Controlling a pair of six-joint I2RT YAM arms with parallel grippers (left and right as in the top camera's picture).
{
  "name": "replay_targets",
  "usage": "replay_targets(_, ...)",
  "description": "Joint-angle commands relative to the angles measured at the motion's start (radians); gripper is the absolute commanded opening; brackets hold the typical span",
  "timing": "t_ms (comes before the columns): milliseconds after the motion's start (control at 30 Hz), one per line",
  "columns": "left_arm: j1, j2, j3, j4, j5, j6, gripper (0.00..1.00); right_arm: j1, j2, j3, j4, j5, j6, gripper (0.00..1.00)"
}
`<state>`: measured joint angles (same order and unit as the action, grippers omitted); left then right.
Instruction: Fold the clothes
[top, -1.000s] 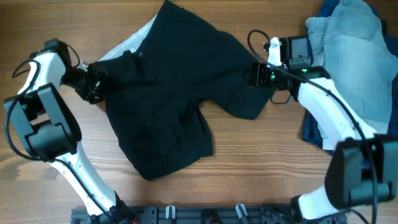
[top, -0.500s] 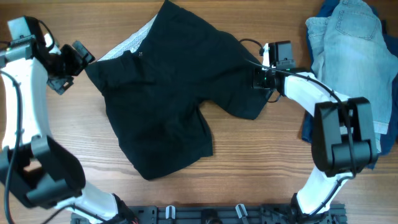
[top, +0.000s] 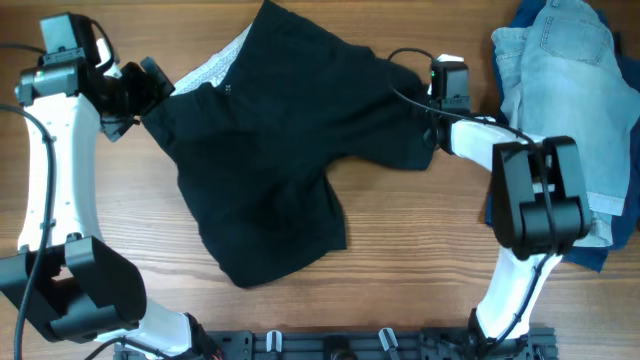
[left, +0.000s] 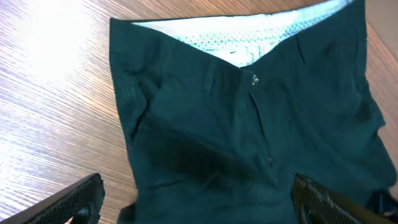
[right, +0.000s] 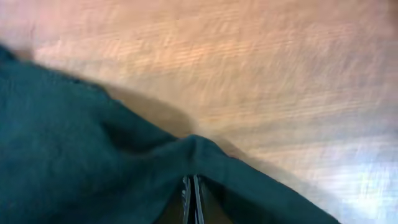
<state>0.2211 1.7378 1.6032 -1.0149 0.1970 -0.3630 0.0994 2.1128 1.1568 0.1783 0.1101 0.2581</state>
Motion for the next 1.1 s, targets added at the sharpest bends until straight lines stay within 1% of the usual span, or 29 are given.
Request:
replay_targets(0, -0.006, -0.016, 0.001, 0.002, -0.019, 0.011, 0.96, -0.089, 0.146, 0.037, 0.021, 0.044, 0.033, 0.04)
replay_targets(100, -0.01, -0.016, 0.001, 0.002, -0.02, 0.011, 0.96, -0.151, 0.233, 0.118, -0.014, -0.032, 0.026, 0.04)
replay_targets(200, -0.016, -0.016, 0.001, 0.016, -0.02, 0.012, 0.96, -0.21, 0.273, 0.246, -0.074, -0.207, 0.003, 0.04)
replay_targets(233, -0.019, -0.016, 0.001, 0.023, -0.02, 0.012, 0.96, -0.217, 0.273, 0.279, -0.089, -0.238, 0.003, 0.04)
replay_targets(300, -0.027, -0.016, 0.001, 0.033, -0.02, 0.012, 0.96, -0.221, 0.272, 0.396, -0.179, -0.311, -0.024, 0.04)
replay_targets(367, -0.034, -0.016, 0.001, 0.042, -0.023, 0.013, 0.97, -0.214, 0.272, 0.526, -0.316, -0.346, -0.048, 0.04)
replay_targets(400, -0.034, -0.016, 0.001, 0.043, -0.029, 0.013, 0.97, -0.209, 0.272, 0.597, -0.397, -0.366, -0.056, 0.14)
replay_targets(433, -0.034, -0.016, 0.001, 0.043, -0.036, 0.016, 0.97, -0.203, 0.272, 0.674, -0.49, -0.393, -0.076, 0.38)
replay_targets(500, -0.034, -0.016, 0.001, 0.039, -0.059, 0.019, 0.99, -0.197, 0.268, 0.799, -0.647, -0.423, -0.083, 0.77)
replay_targets(567, -0.034, -0.016, 0.001, 0.031, -0.082, 0.02, 1.0, -0.193, 0.249, 0.919, -0.814, -0.465, -0.083, 0.96)
replay_targets(600, -0.034, -0.016, 0.001, 0.028, -0.092, 0.02, 1.0, -0.192, 0.231, 0.967, -0.899, -0.499, -0.082, 1.0)
replay_targets(700, -0.034, -0.016, 0.001, 0.029, -0.113, 0.03, 1.0, -0.19, 0.153, 1.016, -1.07, -0.592, -0.076, 1.0)
replay_targets(800, -0.034, -0.016, 0.001, 0.034, -0.113, 0.096, 1.0, -0.18, 0.057, 1.016, -1.225, -0.657, -0.077, 1.0)
replay_targets(900, -0.034, -0.016, 0.001, 0.023, -0.113, 0.19, 1.0, -0.147, -0.017, 1.016, -1.37, -0.653, -0.102, 0.99)
replay_targets(1000, -0.034, -0.016, 0.001, 0.007, -0.113, 0.216, 1.0, -0.098, -0.065, 1.014, -1.493, -0.624, -0.101, 0.97)
replay_targets(1067, -0.034, -0.016, 0.001, 0.0, -0.113, 0.222, 1.0, -0.056, -0.094, 1.014, -1.569, -0.544, -0.066, 0.97)
